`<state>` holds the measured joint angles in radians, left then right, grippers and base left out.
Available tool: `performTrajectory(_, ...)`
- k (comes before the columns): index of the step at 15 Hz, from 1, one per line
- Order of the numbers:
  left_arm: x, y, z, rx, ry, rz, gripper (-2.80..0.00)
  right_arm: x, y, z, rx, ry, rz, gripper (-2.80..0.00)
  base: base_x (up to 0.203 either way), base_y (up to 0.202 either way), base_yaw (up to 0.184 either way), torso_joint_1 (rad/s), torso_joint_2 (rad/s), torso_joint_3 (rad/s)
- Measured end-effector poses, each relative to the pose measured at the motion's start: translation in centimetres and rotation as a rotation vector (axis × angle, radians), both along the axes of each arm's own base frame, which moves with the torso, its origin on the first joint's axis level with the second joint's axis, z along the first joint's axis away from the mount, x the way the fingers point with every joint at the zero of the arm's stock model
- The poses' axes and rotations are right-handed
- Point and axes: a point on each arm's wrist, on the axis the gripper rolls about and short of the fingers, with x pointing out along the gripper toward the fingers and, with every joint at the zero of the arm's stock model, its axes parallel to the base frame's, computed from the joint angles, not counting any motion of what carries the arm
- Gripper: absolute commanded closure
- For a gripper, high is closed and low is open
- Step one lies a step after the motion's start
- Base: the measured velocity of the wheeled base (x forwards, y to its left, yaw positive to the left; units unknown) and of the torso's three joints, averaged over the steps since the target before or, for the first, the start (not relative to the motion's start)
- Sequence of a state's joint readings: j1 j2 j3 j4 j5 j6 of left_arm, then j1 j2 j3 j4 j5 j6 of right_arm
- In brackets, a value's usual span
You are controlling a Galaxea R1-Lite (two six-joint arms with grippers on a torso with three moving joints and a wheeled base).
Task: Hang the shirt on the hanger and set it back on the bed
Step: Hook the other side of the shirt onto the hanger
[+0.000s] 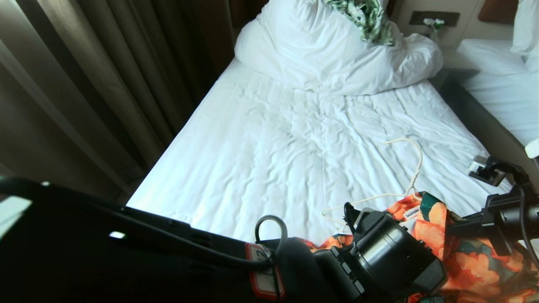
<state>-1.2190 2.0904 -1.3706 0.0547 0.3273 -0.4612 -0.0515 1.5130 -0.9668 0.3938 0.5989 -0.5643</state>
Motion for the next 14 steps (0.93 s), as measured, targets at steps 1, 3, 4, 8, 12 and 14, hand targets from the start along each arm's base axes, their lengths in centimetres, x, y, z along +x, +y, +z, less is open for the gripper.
performTrajectory(1, 0.9, -0.2, -0.8, 0.023, -0.004, 0.010, 0.00, 0.0, -0.1, 0.0, 0.000, -0.009, -0.002, 0.00, 0.000, 0.000, 0.000, 0.000, 0.00, 0.000)
performTrajectory(3, 2.6, -0.3, -2.0, 0.064, -0.019, 0.026, 0.00, 0.4, -0.2, 0.0, -0.002, -0.045, -0.006, 0.00, 0.000, 0.000, 0.000, 0.000, 0.00, 0.000)
performTrajectory(4, 3.1, -0.2, -2.2, 0.075, -0.024, 0.031, -2.80, 0.6, -0.2, 0.0, -0.003, -0.058, -0.006, 0.00, 0.000, 0.000, 0.000, 0.000, 0.00, 0.000)
performTrajectory(8, 3.4, 0.1, -2.4, 0.112, -0.045, 0.048, -2.80, 0.8, -0.2, -0.3, -0.002, -0.049, -0.005, 0.00, 0.000, 0.000, 0.000, 0.000, 0.00, 0.000)
performTrajectory(12, 3.9, 0.6, -2.8, 0.178, -0.064, 0.057, -2.80, 0.7, -0.2, -0.1, -0.002, -0.055, -0.004, 0.00, 0.000, 0.000, 0.000, 0.000, 0.00, 0.000)
performTrajectory(14, 4.6, 1.0, -2.9, 0.193, -0.072, 0.060, -2.80, 0.7, -0.2, 0.0, -0.001, -0.059, -0.004, 0.00, 0.000, 0.000, 0.000, 0.000, 0.00, 0.000)
